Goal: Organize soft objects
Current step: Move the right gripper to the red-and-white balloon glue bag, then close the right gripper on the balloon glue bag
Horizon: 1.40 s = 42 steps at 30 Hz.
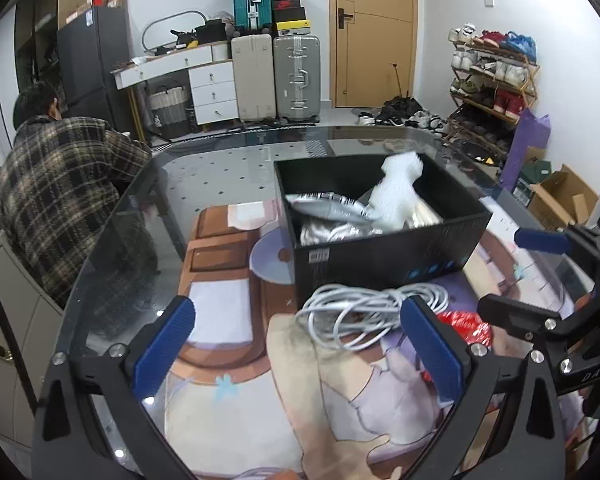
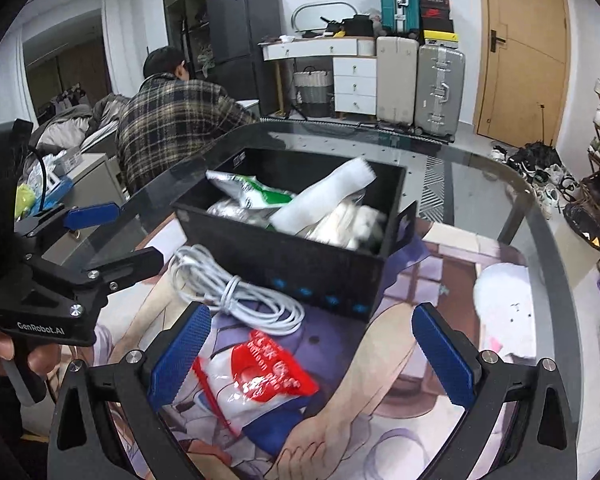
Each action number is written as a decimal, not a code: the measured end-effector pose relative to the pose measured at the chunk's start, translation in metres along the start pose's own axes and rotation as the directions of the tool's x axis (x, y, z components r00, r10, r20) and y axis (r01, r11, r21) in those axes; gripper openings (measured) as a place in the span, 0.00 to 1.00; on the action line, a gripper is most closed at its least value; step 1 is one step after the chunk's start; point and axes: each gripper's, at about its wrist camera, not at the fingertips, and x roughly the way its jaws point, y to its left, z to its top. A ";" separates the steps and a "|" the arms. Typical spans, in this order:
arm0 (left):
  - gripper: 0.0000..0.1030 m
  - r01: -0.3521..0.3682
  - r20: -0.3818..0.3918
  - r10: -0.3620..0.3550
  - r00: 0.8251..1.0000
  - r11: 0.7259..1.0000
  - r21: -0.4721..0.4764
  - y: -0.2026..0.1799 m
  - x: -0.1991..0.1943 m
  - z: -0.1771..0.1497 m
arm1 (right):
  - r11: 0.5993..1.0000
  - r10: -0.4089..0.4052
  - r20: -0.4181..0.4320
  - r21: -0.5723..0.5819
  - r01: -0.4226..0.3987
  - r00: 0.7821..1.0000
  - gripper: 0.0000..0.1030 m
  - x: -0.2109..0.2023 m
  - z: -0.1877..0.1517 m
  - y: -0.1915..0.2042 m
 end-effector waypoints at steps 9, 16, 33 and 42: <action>1.00 0.006 -0.039 -0.006 0.999 1.000 -0.006 -0.003 0.006 -0.023 | 0.999 0.033 -0.058 -0.003 -0.033 0.998 0.99 0.008 -0.010 0.005; 1.00 -0.003 -0.068 0.001 0.998 0.999 -0.032 0.002 0.011 -0.032 | 0.998 0.043 -0.132 -0.040 -0.049 0.990 0.99 0.022 -0.022 0.011; 1.00 0.061 -0.065 -0.068 0.996 0.993 -0.103 0.012 0.014 -0.040 | 0.994 0.072 -0.220 -0.070 -0.089 0.973 0.99 0.036 -0.034 0.019; 1.00 0.070 -0.117 -0.079 0.990 0.994 -0.086 0.007 0.020 -0.042 | 0.995 0.039 -0.230 -0.079 -0.059 0.972 0.99 0.049 -0.033 0.026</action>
